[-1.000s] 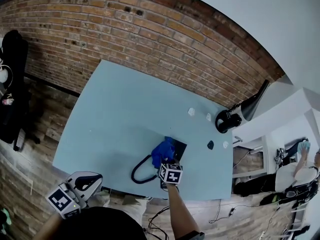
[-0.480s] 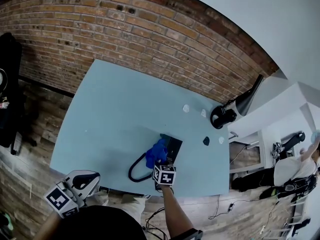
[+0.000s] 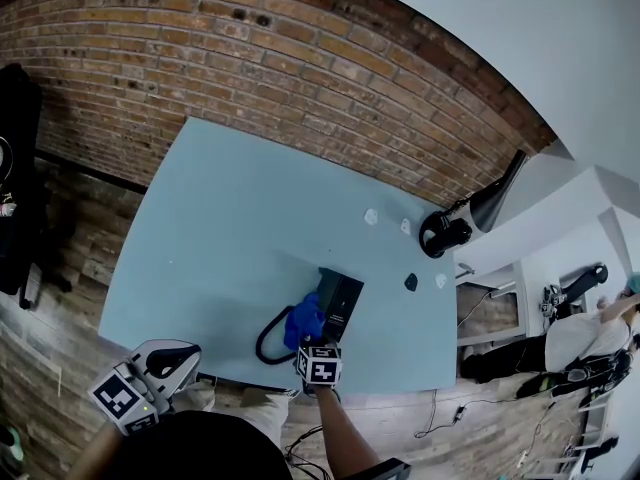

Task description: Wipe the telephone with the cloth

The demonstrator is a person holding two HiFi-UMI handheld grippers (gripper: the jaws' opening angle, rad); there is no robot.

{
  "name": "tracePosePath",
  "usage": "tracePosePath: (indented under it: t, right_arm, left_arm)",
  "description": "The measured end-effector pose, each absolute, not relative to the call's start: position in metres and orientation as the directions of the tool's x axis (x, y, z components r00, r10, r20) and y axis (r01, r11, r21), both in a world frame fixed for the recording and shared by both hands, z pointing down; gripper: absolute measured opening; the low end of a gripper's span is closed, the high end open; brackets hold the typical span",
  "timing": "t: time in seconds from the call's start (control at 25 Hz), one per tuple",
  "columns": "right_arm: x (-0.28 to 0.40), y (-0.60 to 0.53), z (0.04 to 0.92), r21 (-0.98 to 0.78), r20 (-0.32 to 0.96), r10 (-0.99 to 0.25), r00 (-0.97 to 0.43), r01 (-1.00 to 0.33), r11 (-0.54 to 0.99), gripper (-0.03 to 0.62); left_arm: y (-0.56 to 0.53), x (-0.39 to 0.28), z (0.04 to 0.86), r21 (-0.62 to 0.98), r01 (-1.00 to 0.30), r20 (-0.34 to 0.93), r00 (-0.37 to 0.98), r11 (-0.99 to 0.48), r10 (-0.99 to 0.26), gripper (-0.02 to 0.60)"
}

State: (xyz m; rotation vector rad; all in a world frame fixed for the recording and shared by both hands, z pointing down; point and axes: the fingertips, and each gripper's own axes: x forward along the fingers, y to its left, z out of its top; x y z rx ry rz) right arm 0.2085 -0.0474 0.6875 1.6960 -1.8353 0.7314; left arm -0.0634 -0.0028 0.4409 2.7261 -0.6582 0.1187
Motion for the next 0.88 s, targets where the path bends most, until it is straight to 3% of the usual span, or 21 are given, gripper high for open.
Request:
tracePosePath:
  t: [0.2, 0.36, 0.44, 0.64, 0.8, 0.88]
  right_arm:
    - [0.202, -0.037, 0.695, -0.079, 0.756, -0.645, -0.112, -0.994, 0.080, 0.097]
    - [0.202, -0.022, 0.689, -0.062, 0.873, -0.457, -0.168, -0.969, 0.237, 0.097]
    - [0.208, -0.029, 0.664, -0.028, 0.885, -0.430, -0.178, -0.943, 0.332, 0.097]
    - [0.235, -0.099, 0.565, -0.059, 0.789, -0.557, -0.260, -0.934, 0.352, 0.098]
    - [0.274, -0.164, 0.499, 0.045, 0.587, -0.794, -0.159, -0.973, 0.228, 0.098]
    - [0.288, -0.180, 0.495, 0.105, 0.510, -0.855, -0.095, -0.980, 0.171, 0.097]
  left_arm:
    - [-0.005, -0.064, 0.442, 0.284, -0.459, 0.164, 0.888, -0.842, -0.429, 0.012]
    - [-0.009, -0.069, 0.441, 0.289, -0.473, 0.167, 0.881, -0.832, -0.443, 0.012]
    - [-0.011, -0.072, 0.443, 0.293, -0.480, 0.170, 0.877, -0.827, -0.449, 0.012]
    - [-0.014, -0.071, 0.446, 0.297, -0.490, 0.184, 0.871, -0.819, -0.455, 0.012]
    - [-0.012, -0.064, 0.448, 0.304, -0.493, 0.202, 0.870, -0.816, -0.450, 0.012]
    - [-0.010, -0.064, 0.449, 0.310, -0.505, 0.215, 0.863, -0.806, -0.457, 0.012]
